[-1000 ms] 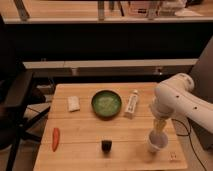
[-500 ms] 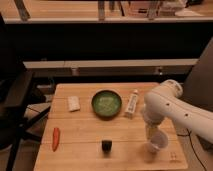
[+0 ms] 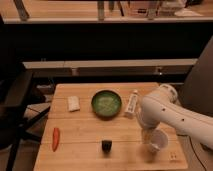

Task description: Knock the eraser over

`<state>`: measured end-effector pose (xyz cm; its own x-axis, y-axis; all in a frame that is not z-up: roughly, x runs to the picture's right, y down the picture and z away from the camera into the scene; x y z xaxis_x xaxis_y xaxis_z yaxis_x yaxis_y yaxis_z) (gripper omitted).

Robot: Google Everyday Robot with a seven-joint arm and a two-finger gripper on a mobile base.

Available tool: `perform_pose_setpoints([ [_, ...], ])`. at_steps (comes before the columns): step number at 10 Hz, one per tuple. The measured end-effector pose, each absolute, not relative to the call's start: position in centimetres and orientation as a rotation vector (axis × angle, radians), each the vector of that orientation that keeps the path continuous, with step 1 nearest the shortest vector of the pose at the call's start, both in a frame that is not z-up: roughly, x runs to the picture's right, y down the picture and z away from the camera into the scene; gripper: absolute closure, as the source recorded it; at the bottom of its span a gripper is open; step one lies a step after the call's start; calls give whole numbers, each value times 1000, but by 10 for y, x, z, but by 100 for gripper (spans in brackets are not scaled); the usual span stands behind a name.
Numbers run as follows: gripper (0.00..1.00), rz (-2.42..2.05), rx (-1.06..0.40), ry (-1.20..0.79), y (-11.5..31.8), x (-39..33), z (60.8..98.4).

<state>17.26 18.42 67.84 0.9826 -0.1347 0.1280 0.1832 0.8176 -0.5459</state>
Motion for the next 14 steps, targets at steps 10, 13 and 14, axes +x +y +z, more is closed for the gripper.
perform_pose_setpoints([
  [10, 20, -262, -612, -135, 197, 151, 676],
  [13, 20, -286, -622, -149, 199, 142, 675],
  [14, 20, -296, -625, -154, 201, 139, 676],
])
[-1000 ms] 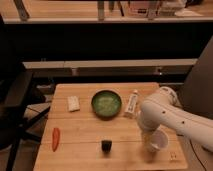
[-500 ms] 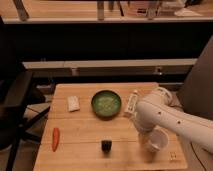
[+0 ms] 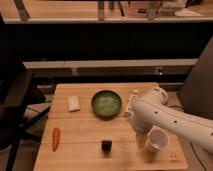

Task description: Knock the eraser over

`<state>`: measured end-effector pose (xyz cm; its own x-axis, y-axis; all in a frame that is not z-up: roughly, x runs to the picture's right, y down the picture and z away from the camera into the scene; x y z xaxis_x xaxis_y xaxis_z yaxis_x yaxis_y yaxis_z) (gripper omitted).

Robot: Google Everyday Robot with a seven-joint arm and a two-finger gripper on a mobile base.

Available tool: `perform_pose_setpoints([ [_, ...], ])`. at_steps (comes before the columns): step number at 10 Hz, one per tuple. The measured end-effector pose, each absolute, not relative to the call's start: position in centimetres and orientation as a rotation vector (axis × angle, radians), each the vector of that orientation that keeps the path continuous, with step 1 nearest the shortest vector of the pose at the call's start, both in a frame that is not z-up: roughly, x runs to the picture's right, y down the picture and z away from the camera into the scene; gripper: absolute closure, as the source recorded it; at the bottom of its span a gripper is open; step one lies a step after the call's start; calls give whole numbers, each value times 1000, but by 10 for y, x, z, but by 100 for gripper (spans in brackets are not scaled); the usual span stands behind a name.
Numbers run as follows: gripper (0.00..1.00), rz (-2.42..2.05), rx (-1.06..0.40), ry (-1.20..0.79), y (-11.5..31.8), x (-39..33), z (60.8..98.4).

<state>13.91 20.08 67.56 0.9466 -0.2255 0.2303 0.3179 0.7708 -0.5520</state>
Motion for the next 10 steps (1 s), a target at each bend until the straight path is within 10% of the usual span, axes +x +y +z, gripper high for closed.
perform_pose_setpoints([
  [10, 20, -366, -654, -195, 213, 114, 676],
])
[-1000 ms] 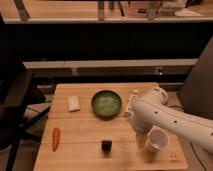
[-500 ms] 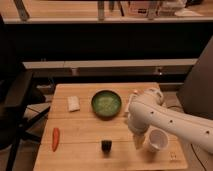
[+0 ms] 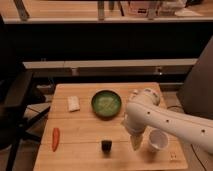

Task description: Knock the eraser over

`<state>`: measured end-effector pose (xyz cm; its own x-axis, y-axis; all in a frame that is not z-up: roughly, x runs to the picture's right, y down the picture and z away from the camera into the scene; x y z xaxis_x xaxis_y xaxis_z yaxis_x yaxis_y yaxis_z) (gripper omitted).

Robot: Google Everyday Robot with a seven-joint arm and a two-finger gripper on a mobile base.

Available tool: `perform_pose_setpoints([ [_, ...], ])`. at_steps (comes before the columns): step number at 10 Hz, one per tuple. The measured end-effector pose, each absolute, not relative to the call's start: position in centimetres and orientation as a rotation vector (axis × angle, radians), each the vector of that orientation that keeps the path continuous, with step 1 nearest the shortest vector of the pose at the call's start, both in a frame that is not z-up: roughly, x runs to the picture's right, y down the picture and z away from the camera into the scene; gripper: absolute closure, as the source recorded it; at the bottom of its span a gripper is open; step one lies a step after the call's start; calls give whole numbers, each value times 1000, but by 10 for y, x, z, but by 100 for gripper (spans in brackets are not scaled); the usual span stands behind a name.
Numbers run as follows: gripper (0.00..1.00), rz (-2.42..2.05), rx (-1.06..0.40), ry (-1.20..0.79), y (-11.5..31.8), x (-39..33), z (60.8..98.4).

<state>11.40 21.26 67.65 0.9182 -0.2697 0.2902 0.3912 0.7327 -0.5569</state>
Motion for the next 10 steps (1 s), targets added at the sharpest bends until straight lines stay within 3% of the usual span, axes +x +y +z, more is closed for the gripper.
perform_pose_setpoints([
  [10, 20, -414, -673, -222, 223, 91, 678],
])
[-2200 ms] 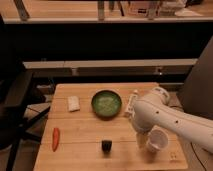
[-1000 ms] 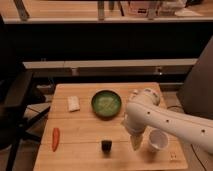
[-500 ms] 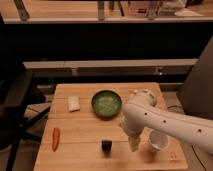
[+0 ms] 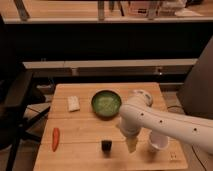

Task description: Knock the eraser over

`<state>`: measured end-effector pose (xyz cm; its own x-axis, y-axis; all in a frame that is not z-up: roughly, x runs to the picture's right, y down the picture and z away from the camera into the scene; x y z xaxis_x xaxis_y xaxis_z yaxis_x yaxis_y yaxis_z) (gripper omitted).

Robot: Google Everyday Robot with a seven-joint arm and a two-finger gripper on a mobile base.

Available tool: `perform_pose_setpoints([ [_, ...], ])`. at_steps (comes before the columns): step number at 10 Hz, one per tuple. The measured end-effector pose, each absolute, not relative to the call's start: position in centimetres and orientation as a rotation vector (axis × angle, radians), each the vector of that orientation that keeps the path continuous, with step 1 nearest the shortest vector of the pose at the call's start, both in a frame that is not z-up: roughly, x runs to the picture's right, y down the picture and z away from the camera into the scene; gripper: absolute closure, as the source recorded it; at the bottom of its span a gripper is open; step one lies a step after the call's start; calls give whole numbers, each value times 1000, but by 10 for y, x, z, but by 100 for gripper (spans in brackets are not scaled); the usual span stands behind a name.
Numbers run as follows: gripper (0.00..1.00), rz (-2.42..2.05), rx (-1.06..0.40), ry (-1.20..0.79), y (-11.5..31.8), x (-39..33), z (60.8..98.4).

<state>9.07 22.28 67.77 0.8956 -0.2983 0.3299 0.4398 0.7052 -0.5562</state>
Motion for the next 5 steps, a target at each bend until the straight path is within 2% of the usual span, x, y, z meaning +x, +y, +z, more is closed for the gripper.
perform_pose_setpoints([
  [5, 20, -431, -680, -230, 225, 77, 679],
])
